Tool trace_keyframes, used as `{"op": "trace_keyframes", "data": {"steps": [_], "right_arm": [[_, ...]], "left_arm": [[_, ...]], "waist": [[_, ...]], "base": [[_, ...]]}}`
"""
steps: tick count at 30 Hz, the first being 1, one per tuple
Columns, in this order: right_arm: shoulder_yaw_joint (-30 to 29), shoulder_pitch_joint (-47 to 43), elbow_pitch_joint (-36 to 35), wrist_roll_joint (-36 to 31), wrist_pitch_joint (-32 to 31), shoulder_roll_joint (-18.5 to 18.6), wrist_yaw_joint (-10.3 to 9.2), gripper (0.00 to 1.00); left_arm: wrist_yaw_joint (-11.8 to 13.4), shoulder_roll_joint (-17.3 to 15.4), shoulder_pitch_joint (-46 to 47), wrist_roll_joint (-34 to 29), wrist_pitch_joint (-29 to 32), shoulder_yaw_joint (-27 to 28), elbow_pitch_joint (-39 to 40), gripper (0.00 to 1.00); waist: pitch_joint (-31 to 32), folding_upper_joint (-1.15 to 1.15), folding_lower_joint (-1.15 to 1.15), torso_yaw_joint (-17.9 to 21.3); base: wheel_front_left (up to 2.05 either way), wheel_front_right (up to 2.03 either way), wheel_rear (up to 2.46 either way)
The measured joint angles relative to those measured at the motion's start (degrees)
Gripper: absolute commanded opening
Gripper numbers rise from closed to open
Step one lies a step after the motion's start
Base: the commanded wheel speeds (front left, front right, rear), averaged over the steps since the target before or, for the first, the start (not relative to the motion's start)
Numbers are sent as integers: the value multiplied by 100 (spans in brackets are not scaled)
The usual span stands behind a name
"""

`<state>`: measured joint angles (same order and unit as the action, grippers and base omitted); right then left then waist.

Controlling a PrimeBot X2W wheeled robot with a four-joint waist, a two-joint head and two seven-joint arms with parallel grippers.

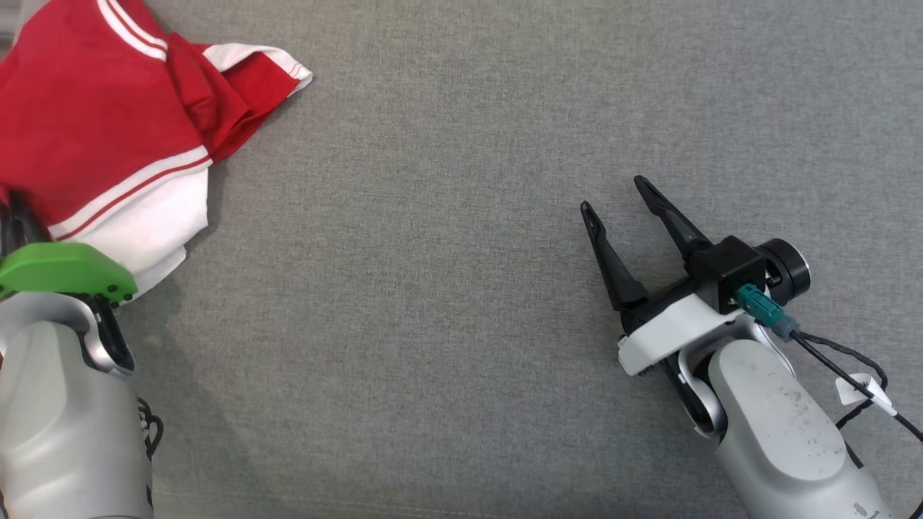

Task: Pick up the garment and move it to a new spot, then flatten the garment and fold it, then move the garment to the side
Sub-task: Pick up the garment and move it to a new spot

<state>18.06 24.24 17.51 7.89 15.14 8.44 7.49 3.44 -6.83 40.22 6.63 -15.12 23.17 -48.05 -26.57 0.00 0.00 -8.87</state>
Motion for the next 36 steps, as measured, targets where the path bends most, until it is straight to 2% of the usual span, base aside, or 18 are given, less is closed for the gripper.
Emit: {"op": "trace_keyframes", "data": {"steps": [7,13,23,29,36], "right_arm": [[-108,-133,81,54,0,-190,0,100],[-193,-341,146,94,0,-341,0,100],[-255,-541,210,110,0,-466,0,100],[-233,-603,216,163,-1,-517,0,100],[-276,-628,198,204,0,-544,0,100]], "left_arm": [[-344,18,-2,-175,0,-168,595,0],[-557,102,-4,-431,-1,-571,915,0],[-820,337,-29,-523,-1,-1295,973,0],[-894,391,-104,-385,-1,-1900,906,0],[-851,397,-185,324,-1,-3259,1139,0]], "waist": [[348,0,0,57],[693,0,0,183],[1061,0,0,711],[1153,0,0,1157],[1180,0,0,1723]], "base": [[0,0,0],[0,0,0],[0,0,0],[0,0,0],[0,0,0]]}}
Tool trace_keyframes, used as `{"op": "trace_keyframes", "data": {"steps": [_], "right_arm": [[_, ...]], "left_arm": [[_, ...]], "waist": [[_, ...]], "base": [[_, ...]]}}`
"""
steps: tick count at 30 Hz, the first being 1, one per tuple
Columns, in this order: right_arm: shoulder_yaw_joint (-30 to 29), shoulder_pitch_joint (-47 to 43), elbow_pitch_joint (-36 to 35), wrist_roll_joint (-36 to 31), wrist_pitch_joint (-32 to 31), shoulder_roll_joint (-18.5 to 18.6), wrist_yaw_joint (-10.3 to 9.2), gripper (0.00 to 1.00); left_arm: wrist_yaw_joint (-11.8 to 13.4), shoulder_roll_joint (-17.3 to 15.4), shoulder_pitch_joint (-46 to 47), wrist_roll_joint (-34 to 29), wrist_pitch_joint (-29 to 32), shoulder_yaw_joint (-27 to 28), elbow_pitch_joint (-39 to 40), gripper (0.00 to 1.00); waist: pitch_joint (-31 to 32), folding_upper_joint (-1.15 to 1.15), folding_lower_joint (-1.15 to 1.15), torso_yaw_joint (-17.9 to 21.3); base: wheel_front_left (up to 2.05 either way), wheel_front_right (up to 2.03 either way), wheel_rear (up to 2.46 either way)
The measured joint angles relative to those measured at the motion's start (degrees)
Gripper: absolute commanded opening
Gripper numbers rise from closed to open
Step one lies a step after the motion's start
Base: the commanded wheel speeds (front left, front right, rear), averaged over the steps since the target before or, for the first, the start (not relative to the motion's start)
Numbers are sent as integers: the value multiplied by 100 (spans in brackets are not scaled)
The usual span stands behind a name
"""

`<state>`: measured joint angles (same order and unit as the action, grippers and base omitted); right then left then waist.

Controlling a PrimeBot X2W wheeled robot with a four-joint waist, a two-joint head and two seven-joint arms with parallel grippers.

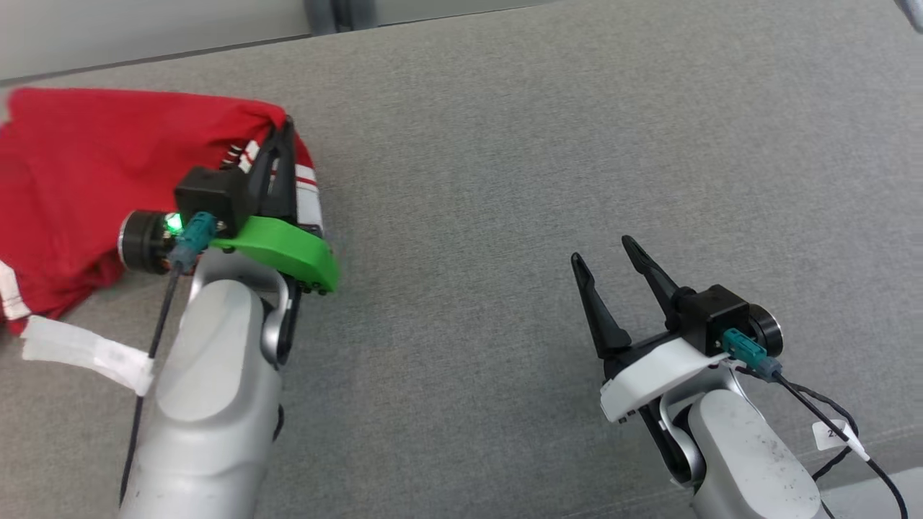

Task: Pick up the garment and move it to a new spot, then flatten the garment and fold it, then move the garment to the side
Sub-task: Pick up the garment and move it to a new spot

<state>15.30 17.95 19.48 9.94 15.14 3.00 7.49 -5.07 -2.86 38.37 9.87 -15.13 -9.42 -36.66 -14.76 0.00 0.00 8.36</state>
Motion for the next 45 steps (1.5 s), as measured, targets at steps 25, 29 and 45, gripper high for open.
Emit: {"op": "trace_keyframes", "data": {"steps": [25,29,45], "right_arm": [[-11,-53,-34,299,0,-7,0,100],[-107,-66,-49,288,-1,-8,0,100],[-334,-237,-36,91,-1,-11,0,100]], "left_arm": [[873,16,-43,1629,1,-3598,1102,30],[980,15,-52,1528,0,-3363,1021,100],[985,8,-1129,738,0,-1575,903,100]], "waist": [[-48,0,0,945],[-29,0,0,840],[350,0,0,179]], "base": [[0,0,0],[0,0,0],[0,0,0]]}}
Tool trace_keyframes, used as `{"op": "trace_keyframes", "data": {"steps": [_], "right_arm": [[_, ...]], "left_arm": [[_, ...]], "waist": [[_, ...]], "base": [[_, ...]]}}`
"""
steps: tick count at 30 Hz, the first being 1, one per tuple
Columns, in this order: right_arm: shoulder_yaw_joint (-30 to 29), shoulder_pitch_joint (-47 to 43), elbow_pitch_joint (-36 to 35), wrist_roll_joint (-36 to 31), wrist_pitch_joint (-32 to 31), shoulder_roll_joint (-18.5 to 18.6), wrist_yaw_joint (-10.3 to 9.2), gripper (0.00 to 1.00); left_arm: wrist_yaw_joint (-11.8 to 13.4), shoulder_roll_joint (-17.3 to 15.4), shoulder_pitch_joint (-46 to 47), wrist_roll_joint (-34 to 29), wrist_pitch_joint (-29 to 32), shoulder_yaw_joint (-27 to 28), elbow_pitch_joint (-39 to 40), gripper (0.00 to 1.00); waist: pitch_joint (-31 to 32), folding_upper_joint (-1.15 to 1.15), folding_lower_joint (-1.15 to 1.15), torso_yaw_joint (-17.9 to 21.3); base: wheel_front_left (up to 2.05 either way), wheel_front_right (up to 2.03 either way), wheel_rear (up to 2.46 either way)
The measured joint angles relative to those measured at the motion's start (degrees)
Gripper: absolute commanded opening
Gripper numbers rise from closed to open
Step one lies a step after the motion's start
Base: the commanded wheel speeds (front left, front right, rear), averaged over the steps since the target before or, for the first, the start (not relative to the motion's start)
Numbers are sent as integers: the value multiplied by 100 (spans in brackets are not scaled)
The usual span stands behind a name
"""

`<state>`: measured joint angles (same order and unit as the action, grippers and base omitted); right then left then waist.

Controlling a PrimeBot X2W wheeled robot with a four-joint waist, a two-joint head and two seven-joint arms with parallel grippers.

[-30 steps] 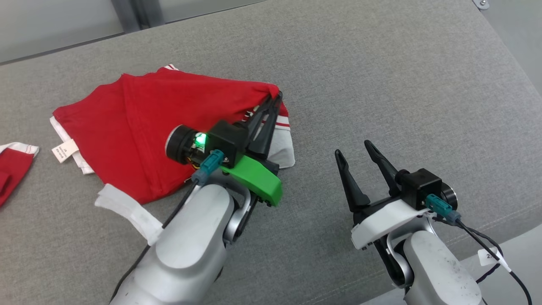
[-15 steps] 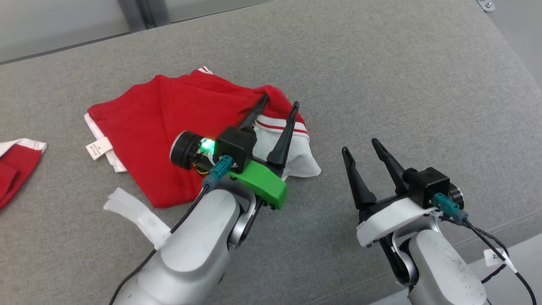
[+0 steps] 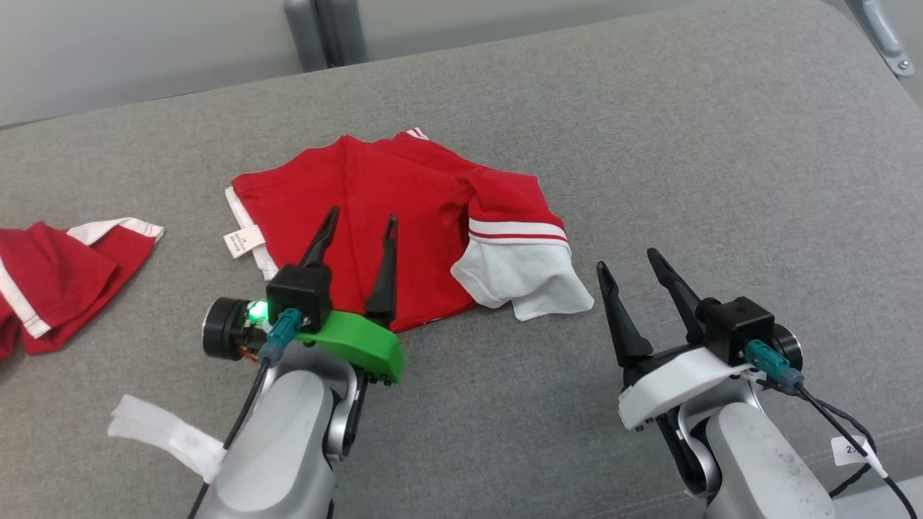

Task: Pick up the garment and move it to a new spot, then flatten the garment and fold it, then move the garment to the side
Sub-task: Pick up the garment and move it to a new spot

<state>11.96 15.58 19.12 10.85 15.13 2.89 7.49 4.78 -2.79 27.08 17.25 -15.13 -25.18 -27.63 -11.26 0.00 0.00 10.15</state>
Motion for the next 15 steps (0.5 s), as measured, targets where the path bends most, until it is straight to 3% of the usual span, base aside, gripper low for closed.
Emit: {"op": "trace_keyframes", "data": {"steps": [15], "right_arm": [[-133,-331,78,-42,0,-1,0,100]], "left_arm": [[-56,-4,-1388,-561,0,1591,365,100]], "waist": [[597,0,0,-492]], "base": [[0,0,0]]}}
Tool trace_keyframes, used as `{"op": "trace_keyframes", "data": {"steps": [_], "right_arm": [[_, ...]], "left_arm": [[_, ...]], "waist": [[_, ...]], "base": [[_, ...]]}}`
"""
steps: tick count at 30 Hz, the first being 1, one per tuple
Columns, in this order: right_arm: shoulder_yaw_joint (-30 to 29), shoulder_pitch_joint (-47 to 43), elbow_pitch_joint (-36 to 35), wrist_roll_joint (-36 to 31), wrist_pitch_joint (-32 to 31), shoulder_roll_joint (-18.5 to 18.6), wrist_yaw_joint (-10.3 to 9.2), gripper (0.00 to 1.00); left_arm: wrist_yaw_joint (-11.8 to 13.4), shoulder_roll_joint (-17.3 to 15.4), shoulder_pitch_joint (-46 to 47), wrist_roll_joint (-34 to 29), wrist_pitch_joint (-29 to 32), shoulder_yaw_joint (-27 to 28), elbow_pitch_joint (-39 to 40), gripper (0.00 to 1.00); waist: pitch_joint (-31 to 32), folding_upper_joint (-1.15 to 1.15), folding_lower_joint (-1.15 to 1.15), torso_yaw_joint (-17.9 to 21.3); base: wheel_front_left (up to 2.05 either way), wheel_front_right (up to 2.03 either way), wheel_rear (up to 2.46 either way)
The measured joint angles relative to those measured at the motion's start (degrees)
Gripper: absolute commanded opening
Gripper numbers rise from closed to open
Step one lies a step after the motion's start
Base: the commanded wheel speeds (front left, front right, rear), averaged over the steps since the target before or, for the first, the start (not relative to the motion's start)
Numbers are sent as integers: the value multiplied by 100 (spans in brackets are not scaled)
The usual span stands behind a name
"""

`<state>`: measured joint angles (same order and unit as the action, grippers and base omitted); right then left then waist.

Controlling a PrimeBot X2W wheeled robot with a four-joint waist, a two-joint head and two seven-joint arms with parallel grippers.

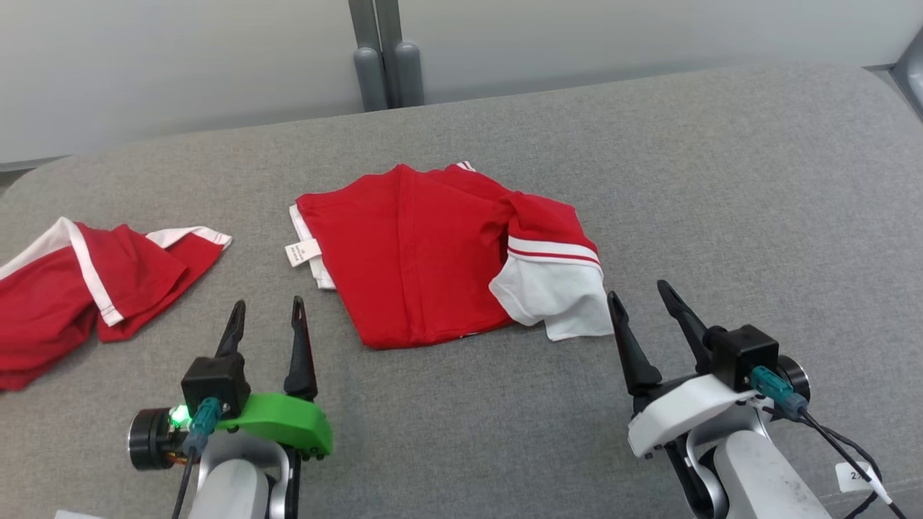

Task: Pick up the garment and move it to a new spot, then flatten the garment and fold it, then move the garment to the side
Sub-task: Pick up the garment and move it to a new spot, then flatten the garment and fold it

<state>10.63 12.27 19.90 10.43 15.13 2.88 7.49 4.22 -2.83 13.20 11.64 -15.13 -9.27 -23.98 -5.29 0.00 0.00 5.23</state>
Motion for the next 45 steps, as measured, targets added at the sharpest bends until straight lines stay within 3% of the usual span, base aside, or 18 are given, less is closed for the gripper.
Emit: {"op": "trace_keyframes", "data": {"steps": [13,23,33,45], "right_arm": [[-59,-336,76,-14,0,-1,0,100],[-13,-344,182,-14,0,0,0,100],[103,-324,519,40,0,-1,0,100],[-666,-130,821,-326,0,1,0,100]], "left_arm": [[-78,2,-804,-68,0,400,129,100],[-78,3,-795,23,0,175,110,100],[-80,4,-737,92,0,-58,51,100],[-85,4,-622,74,0,-81,18,100]], "waist": [[292,0,0,-201],[276,0,0,-252],[295,0,0,-542],[26,0,0,-986]], "base": [[0,0,0],[0,0,0],[0,0,0],[0,0,0]]}}
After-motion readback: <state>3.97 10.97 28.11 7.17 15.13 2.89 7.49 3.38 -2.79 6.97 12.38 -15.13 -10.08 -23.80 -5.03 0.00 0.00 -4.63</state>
